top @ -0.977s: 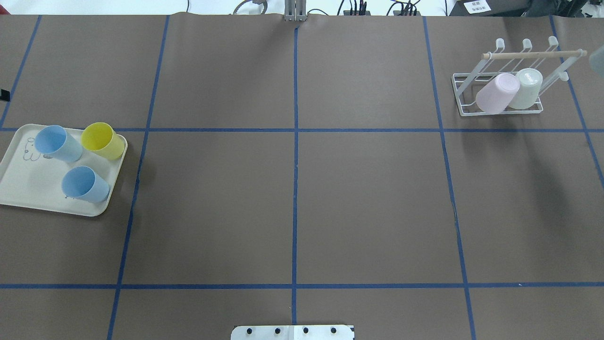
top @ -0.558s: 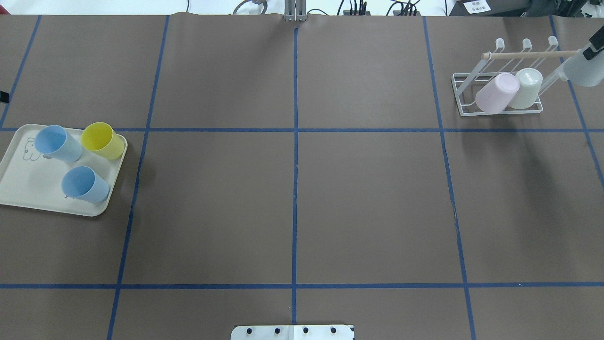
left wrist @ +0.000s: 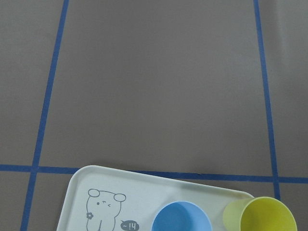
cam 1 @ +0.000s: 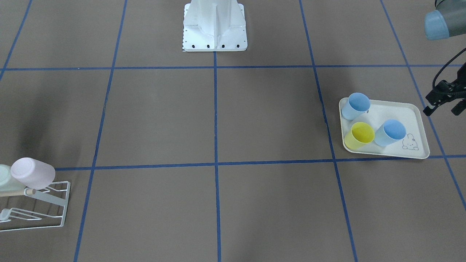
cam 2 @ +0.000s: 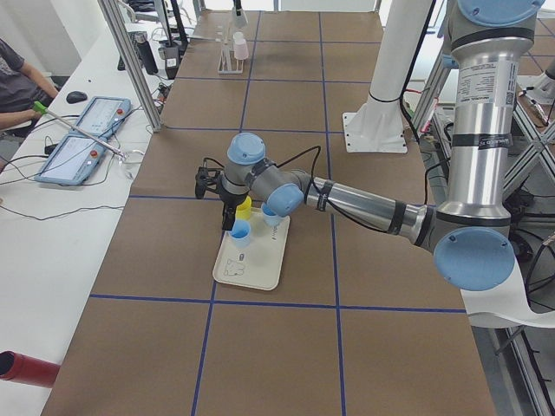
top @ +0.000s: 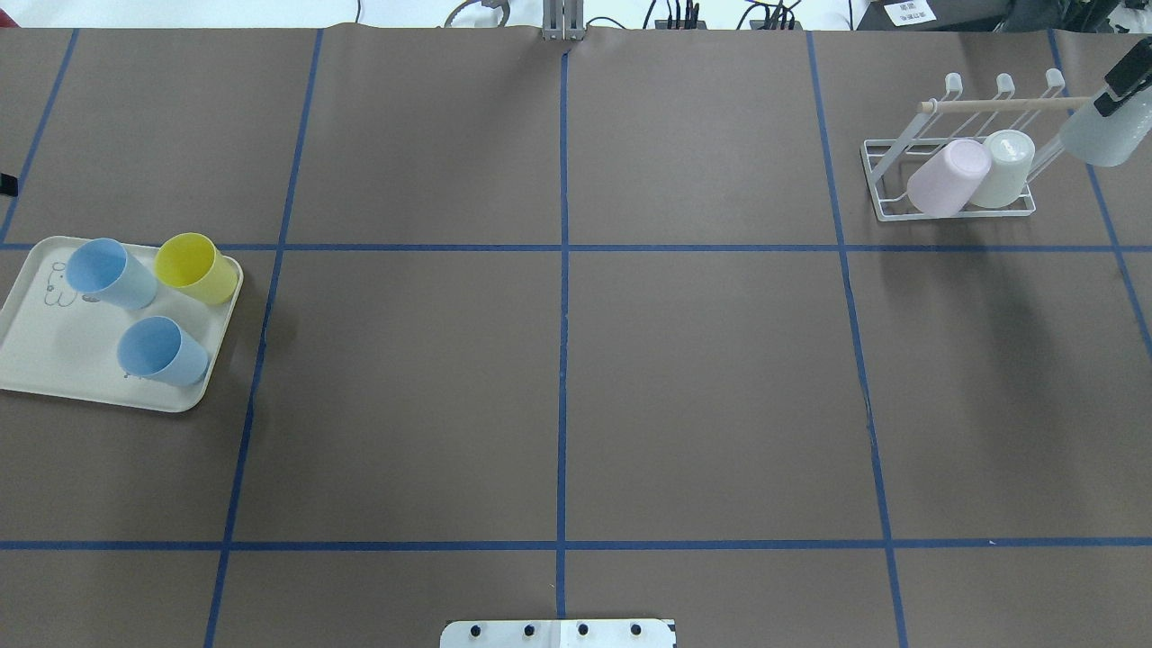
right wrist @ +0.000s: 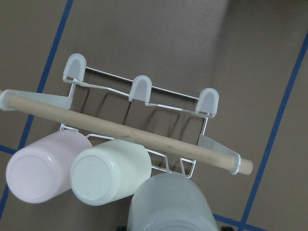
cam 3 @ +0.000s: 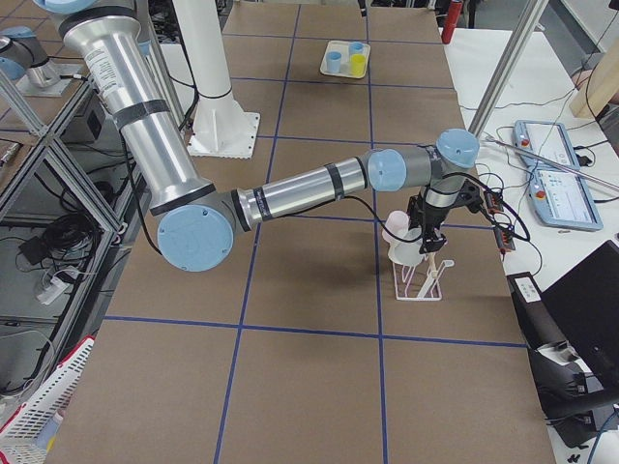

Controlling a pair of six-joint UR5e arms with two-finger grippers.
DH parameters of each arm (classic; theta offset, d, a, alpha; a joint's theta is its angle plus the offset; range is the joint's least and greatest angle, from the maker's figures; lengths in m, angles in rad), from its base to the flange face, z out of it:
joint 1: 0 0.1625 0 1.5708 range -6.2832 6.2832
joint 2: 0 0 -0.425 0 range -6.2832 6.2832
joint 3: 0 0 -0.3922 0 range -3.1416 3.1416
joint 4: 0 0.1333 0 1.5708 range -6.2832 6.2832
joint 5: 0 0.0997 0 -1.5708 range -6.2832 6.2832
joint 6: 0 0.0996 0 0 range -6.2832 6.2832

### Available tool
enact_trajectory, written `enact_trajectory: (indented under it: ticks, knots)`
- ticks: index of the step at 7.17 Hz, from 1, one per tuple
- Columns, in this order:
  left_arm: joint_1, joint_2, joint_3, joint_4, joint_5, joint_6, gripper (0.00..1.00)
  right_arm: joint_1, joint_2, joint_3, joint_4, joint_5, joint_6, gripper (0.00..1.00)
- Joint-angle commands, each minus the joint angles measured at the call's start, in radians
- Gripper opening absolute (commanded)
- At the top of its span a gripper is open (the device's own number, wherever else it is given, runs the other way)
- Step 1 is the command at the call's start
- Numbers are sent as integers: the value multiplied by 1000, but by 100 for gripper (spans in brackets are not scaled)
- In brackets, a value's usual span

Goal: Transfer IKEA cup to right arm and place on rack

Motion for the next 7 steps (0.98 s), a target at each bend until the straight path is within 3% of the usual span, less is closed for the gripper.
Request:
enact_trajectory:
  ticks: [1, 3, 5, 7]
  knots:
    - [1, 0, -3, 0, 0, -2, 100, -12, 7, -28, 2, -1, -4, 11]
    - [0, -2, -6, 0, 0, -2, 100, -14, 7, -42, 3, -1, -7, 11]
    - [0, -2, -9, 0, 0, -3, 100, -18, 7, -121, 115, -2, 2, 11]
    - [0, -2, -12, 0, 0, -3, 100, -40, 1, -132, 131, -2, 2, 13]
